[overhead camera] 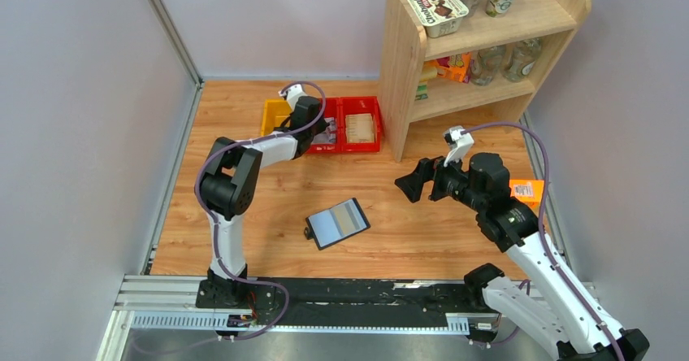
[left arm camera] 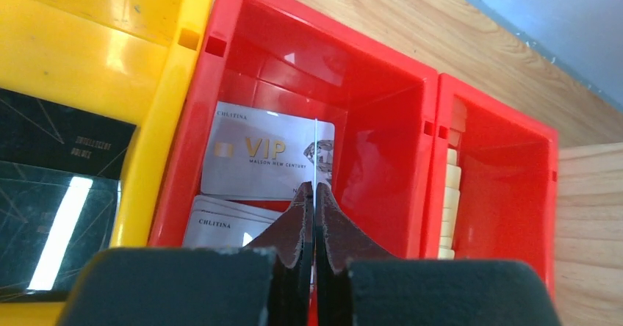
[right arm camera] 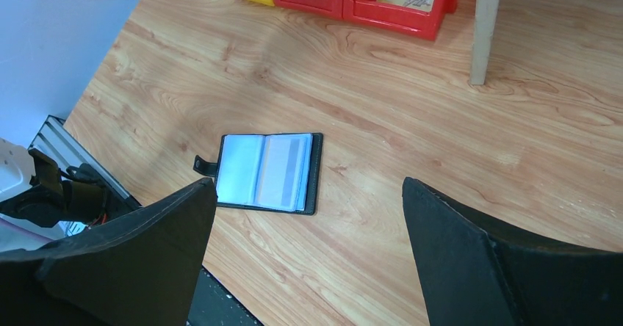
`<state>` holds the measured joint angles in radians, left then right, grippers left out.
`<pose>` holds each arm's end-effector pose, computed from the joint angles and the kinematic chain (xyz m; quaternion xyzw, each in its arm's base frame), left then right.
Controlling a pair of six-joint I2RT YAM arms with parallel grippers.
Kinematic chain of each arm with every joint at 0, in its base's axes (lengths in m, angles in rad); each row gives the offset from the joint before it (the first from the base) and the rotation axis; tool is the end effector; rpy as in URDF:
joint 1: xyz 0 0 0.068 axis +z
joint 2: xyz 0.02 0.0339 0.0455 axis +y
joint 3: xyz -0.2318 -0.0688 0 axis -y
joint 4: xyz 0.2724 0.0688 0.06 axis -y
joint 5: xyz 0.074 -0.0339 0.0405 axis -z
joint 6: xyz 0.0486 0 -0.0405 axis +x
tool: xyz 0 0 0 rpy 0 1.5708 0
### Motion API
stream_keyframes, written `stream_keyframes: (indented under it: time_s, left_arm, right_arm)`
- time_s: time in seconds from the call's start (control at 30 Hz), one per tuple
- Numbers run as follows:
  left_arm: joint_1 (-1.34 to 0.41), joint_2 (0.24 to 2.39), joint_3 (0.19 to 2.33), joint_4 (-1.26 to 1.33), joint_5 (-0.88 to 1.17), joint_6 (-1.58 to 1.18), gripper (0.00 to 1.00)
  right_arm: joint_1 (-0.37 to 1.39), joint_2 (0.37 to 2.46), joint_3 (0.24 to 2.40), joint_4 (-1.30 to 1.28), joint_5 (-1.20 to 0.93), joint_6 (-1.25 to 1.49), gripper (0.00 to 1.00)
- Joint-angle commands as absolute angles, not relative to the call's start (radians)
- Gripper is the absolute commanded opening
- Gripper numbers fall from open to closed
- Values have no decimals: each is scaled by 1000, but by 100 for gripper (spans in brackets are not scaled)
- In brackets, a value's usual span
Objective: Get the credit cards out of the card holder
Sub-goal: Place the credit card in the storage box.
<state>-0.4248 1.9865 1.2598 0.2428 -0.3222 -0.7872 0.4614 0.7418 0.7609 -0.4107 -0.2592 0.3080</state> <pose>0.4285 -0.1769 0.1335 -0.2338 0.8161 -0.1779 0.4977 0.2023 0.1145 0.2891 -0.1348 0.8163 0.3065 0.4708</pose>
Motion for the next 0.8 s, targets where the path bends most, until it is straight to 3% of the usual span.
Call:
stream_keyframes:
  time_s: [0.0,0.23,0.5,0.77]
  left_arm:
    - [-420,2028,1313,261,-304,-807,0]
    - [-420,2040,1312,223,-276,-799,8]
    - [-420,1941,1270,105,-353,-726,33]
    - [-422,1822,1273,14,-403,-621,41]
  right_arm:
    - [456,736,772,-396,-262,281,100]
    - [457,733,772,-399,-272,281,100]
    - [457,722,785,-419,-275,282,100]
    - [456,715,811,-465,-282,282,100]
